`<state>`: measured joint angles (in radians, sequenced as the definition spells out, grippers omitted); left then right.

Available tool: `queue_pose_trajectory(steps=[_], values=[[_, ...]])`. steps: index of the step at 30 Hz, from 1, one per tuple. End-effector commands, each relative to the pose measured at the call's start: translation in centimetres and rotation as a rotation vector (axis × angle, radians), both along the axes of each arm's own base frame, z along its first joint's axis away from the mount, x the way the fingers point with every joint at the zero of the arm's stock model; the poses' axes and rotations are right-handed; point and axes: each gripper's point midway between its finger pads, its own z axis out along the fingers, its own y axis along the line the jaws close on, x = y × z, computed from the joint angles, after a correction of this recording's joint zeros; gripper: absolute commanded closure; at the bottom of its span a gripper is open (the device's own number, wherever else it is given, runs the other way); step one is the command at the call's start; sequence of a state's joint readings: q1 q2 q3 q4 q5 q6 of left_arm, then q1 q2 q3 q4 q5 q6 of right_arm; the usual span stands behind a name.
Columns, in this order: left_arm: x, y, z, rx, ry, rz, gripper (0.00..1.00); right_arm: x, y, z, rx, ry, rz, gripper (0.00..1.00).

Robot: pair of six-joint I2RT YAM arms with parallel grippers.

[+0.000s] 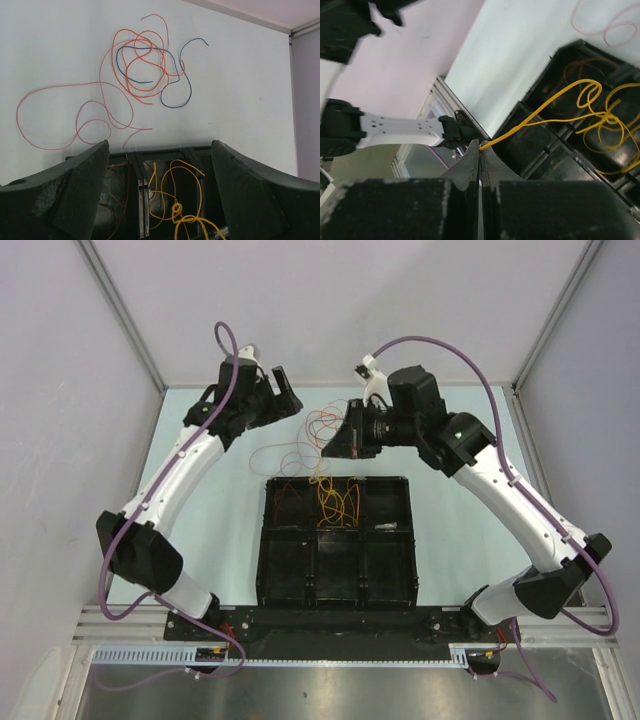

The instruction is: Untangle the cables

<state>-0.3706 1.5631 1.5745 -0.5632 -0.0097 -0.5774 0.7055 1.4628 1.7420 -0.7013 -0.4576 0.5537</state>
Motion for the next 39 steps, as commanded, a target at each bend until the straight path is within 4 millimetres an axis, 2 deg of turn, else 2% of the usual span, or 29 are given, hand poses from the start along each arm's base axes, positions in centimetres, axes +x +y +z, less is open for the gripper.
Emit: queue_pose_trajectory(steps=[1, 8, 18, 19, 29, 36, 39], values=[[-0.7, -0.1, 2.8, -0.052, -0.065, -0.023, 0.12, 0.4, -0.6, -2.1, -0.050, 0.007, -0.032, 1.00], [-1.2, -0.1, 3.1, -0.051, -0.069, -0.035, 0.14, 1.2, -1.1, -8.3, -0.228, 0.083, -0.024, 1.00], [-2.3, 0.9, 3.1, -0.030, -0.070, -0.028, 0.14, 1.8, -1.5, -14.8, -0.379, 0.145, 0.014, 1.00], [-2.4, 0.9, 3.1, -0.030, -0.069, -0.028, 0.14, 1.7, -1.5, -16.0, -0.401, 0.167, 0.021, 1.00], [-3.3, 1.3, 2.7, -0.032, -0.055, -0.020, 0.14, 2.3, -2.2, -22.6, -0.541, 0.237, 0.032, 1.00], [-3.3, 1.1, 2.6, -0.050, -0.048, -0.020, 0.15, 3.5, -2.1, -26.0, -0.604, 0.248, 0.030, 1.00], [-3.2, 1.0, 2.6, -0.054, -0.048, -0.020, 0.15, 3.1, -2.4, -27.3, -0.641, 0.266, 0.051, 1.00]])
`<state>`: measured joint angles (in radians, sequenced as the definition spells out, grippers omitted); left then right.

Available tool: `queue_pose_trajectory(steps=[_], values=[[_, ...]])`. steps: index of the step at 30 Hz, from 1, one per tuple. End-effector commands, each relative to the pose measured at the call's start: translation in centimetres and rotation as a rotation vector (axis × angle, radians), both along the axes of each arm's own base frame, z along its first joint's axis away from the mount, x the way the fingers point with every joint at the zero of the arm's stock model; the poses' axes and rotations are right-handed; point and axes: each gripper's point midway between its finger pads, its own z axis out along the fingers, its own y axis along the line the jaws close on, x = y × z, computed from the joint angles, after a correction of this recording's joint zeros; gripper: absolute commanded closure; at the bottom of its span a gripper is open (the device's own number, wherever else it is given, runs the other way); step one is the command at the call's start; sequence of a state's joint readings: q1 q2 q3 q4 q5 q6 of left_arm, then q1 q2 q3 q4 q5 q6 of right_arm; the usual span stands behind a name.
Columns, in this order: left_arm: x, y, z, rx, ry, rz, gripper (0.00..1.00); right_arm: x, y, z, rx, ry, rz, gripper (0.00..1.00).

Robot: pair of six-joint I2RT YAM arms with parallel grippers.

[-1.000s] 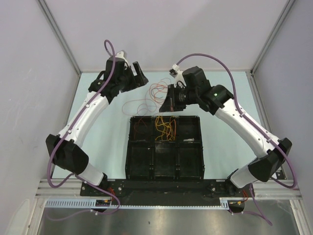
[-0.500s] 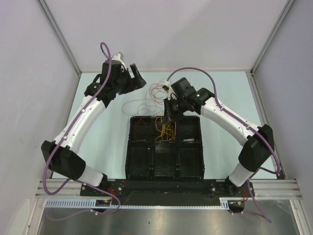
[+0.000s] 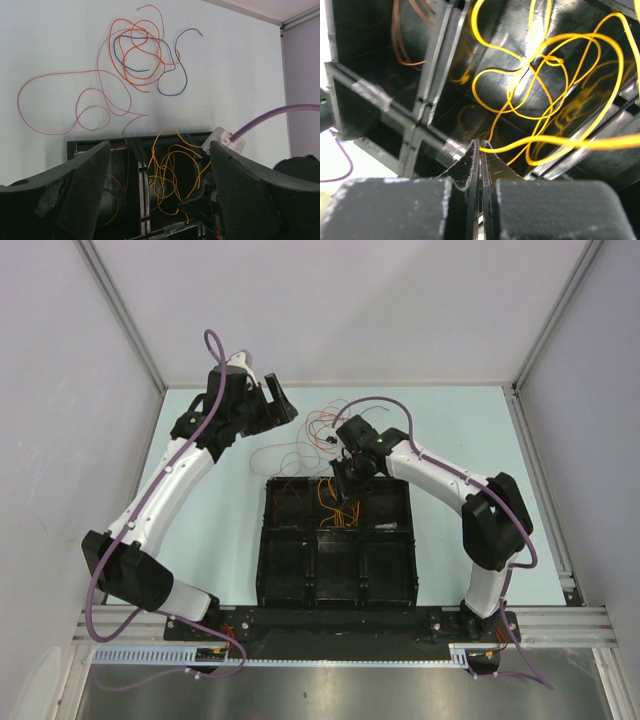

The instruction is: Untangle the cables

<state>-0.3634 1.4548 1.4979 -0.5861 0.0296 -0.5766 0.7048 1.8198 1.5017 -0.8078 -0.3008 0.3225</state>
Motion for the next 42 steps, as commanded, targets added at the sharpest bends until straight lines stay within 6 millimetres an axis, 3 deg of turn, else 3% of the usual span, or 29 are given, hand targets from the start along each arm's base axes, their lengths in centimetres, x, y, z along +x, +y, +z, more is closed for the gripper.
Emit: queue_pose_trajectory(steps=[1, 5, 10, 14, 17, 19, 22, 23, 26, 28, 31, 36, 38, 42], values=[[-0.3, 0.3, 1.7, -0.030, -0.042, 0.007, 0.15, 0.3, -0.3, -1.4, -0.044, -0.014, 0.033, 1.00], [0.1, 0.4, 1.1, -0.015, -0.029, 0.014, 0.15, -1.2, -1.2, -0.6, -0.093, -0.021, 0.066, 1.00], [0.8, 0.3, 0.3, 0.008, -0.008, 0.018, 0.15, -2.4, -2.0, 2.1, -0.109, -0.055, 0.078, 1.00], [1.6, 0.1, -0.9, 0.030, 0.021, 0.015, 0.15, -2.9, -2.4, 3.7, -0.123, -0.063, 0.068, 0.70], [2.1, -0.1, -1.8, 0.037, 0.043, 0.013, 0.15, -1.9, -2.2, 6.6, -0.095, -0.133, 0.032, 0.53], [2.6, -0.1, -2.5, 0.047, 0.059, 0.020, 0.16, -0.9, -2.0, 9.6, -0.073, -0.189, 0.013, 0.49], [3.3, -0.3, -3.8, 0.060, 0.097, 0.024, 0.17, -0.1, -2.3, 11.8, -0.085, -0.221, -0.006, 0.44], [3.5, -0.4, -4.2, 0.063, 0.107, 0.027, 0.17, 0.5, -2.1, 13.4, -0.066, -0.255, -0.013, 0.44], [4.1, -0.7, -5.9, 0.075, 0.160, 0.030, 0.18, 0.9, -2.9, 15.0, -0.063, -0.280, -0.046, 0.44], [4.8, -0.5, -7.4, 0.098, 0.196, 0.056, 0.19, 1.2, -3.7, 15.1, -0.074, -0.281, -0.074, 0.43], [5.3, -0.8, -9.0, 0.107, 0.240, 0.054, 0.20, 1.6, -5.9, 13.6, -0.118, -0.231, -0.165, 0.43], [6.1, -1.2, -10.4, 0.109, 0.264, 0.056, 0.20, 2.2, -9.4, 9.7, -0.108, -0.092, -0.294, 0.44], [6.3, -1.3, -11.6, 0.124, 0.297, 0.055, 0.20, 2.4, -9.7, 8.9, -0.081, -0.065, -0.301, 0.43], [6.9, -1.6, -11.9, 0.109, 0.308, 0.064, 0.21, 3.4, -10.1, 6.1, -0.040, -0.005, -0.284, 0.44]])
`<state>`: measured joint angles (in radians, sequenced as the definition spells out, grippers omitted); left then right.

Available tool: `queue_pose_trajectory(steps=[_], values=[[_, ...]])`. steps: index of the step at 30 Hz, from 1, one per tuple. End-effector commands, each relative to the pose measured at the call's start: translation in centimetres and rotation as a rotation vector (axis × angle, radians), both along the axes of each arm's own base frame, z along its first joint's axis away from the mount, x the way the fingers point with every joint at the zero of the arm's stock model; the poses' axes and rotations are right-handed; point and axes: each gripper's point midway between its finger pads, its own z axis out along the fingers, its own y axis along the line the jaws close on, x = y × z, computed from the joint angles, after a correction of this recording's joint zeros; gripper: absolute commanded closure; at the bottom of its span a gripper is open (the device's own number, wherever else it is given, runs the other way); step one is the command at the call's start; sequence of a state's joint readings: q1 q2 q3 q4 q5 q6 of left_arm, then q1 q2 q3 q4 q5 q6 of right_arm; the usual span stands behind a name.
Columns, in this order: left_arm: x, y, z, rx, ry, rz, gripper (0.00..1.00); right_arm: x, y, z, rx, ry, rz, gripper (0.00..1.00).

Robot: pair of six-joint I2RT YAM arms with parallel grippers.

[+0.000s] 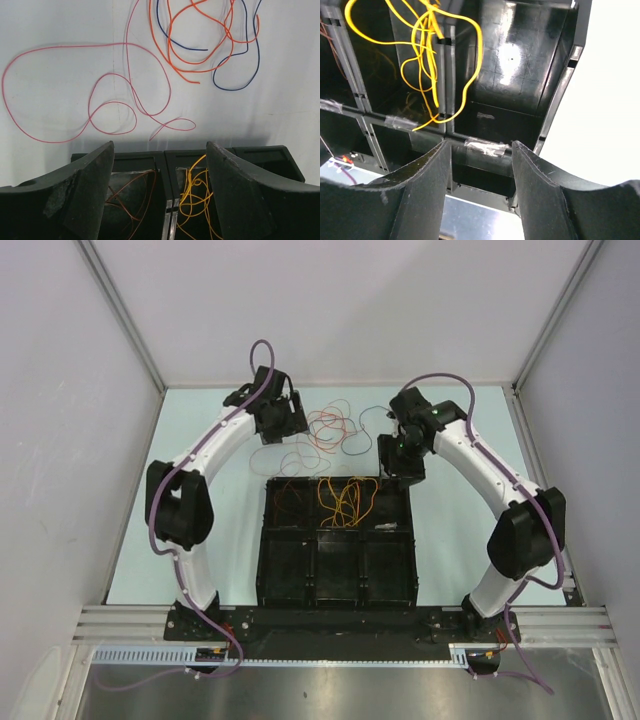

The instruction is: Untangle the cables

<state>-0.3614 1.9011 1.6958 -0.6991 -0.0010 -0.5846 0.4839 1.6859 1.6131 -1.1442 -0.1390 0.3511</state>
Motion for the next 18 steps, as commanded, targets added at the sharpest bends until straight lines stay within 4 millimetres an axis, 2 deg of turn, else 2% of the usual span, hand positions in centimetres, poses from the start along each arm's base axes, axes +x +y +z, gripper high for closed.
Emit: queue_pose_trajectory(steps=[1, 6, 11, 14, 18], values=[[1.2, -0.2, 1.3, -0.027, -0.024, 0.037, 0.21, 1.0, 1.5, -0.5, 0.126, -0.002, 0.033, 0.45], [1.2, -0.8, 1.6, -0.059, -0.018, 0.033, 0.22, 2.3, 3.2, -2.0, 0.179, 0.015, 0.070, 0.48], [0.7, -0.6, 1.9, -0.052, -0.007, 0.033, 0.22, 3.2, 2.9, -4.5, 0.140, 0.044, 0.073, 0.51], [0.4, -0.4, 2.4, -0.045, -0.012, 0.033, 0.22, 4.0, 2.5, -5.1, 0.130, 0.043, 0.051, 0.51], [-0.1, 0.0, 2.5, -0.032, -0.007, 0.030, 0.22, 4.8, 2.5, -6.3, 0.126, 0.052, 0.039, 0.57]])
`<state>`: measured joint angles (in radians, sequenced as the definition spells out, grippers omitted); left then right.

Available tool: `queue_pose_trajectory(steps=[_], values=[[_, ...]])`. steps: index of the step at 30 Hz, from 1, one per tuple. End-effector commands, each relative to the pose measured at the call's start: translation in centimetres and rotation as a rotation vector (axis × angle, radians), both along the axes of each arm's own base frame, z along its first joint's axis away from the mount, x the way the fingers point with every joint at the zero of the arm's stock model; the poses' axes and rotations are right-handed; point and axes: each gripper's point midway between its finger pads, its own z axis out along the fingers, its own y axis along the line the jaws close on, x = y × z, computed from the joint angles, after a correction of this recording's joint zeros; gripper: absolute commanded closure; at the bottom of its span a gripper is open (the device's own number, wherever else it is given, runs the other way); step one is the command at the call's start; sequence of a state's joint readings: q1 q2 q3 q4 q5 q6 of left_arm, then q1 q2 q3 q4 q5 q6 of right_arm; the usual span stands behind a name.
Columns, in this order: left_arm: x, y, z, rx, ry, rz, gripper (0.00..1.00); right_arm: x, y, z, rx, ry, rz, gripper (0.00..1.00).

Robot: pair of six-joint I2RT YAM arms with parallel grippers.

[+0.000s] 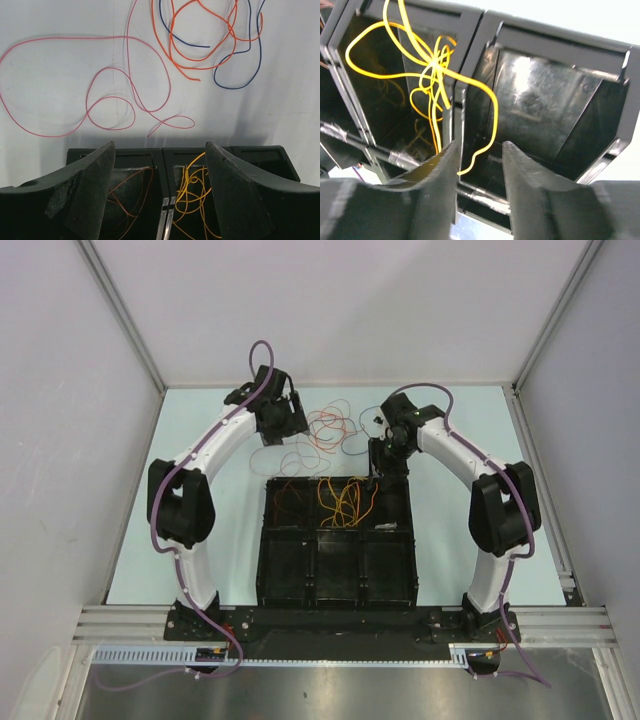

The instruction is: Untangle the cables

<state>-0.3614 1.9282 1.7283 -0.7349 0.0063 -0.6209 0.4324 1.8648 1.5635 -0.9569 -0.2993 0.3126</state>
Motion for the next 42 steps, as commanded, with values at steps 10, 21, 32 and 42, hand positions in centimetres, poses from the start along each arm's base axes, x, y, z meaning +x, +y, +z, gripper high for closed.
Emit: queue_pose_trajectory(steps=[10, 21, 32, 42], values=[[-0.9, 1.2, 3.1, 0.026, -0.040, 0.007, 0.23, 2.7, 2.3, 2.6, 0.075, -0.102, 0.040, 1.00], [-0.3, 0.9, 2.5, 0.028, -0.034, 0.000, 0.22, 0.1, 7.7, 3.8, 0.112, -0.105, 0.186, 1.00], [0.2, 0.6, 1.4, 0.038, -0.007, -0.024, 0.23, -2.5, 8.7, -4.5, -0.027, 0.034, 0.268, 1.00], [0.1, 1.1, -1.8, 0.100, 0.054, -0.045, 0.23, -1.1, 7.5, -3.8, -0.127, -0.011, 0.289, 0.96]])
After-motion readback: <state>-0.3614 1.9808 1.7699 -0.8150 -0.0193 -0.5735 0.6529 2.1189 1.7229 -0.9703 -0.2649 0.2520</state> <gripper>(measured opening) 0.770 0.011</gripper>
